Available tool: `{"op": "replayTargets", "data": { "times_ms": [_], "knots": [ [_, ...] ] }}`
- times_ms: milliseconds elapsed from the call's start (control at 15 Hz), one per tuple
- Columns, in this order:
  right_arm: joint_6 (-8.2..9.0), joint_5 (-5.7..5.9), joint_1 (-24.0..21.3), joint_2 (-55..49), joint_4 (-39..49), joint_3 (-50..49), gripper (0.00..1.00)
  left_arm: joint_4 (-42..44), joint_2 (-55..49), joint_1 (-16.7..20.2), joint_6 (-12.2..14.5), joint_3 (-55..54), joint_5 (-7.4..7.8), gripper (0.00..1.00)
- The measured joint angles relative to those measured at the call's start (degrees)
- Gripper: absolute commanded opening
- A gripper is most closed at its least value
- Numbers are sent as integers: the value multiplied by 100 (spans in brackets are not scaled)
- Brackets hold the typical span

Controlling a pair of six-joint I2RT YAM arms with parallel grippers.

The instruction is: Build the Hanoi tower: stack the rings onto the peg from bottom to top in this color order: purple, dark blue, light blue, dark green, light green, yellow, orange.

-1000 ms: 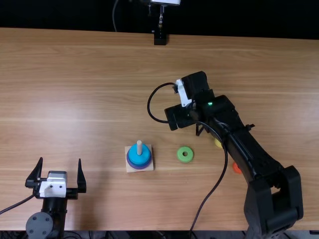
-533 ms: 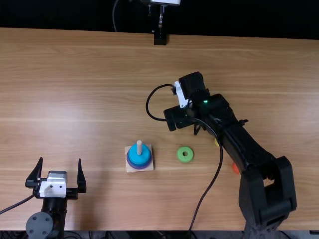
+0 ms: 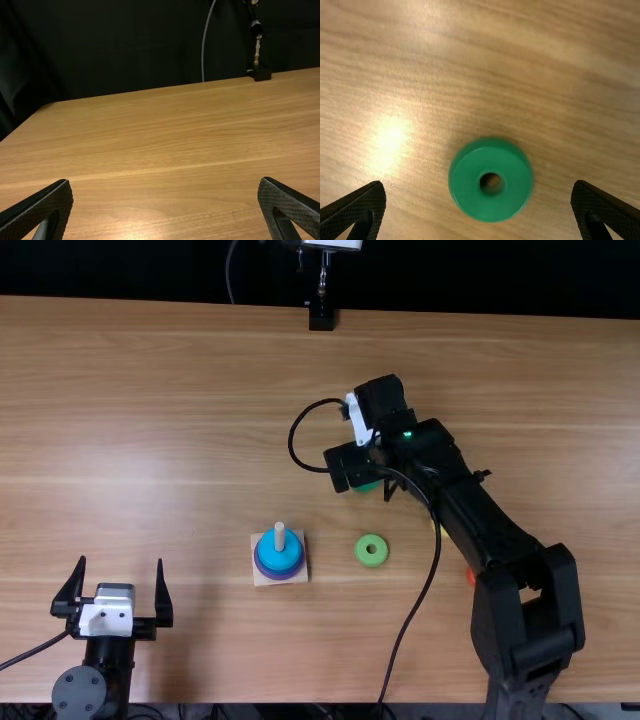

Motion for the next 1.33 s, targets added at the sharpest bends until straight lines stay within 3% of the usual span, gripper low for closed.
{"op": "replayTargets", "data": {
  "times_ms": [1333],
  "knots": [
    [4,0,-9,361,-118,76,100,-4,0,0,2,0,2,100]
  ]
}}
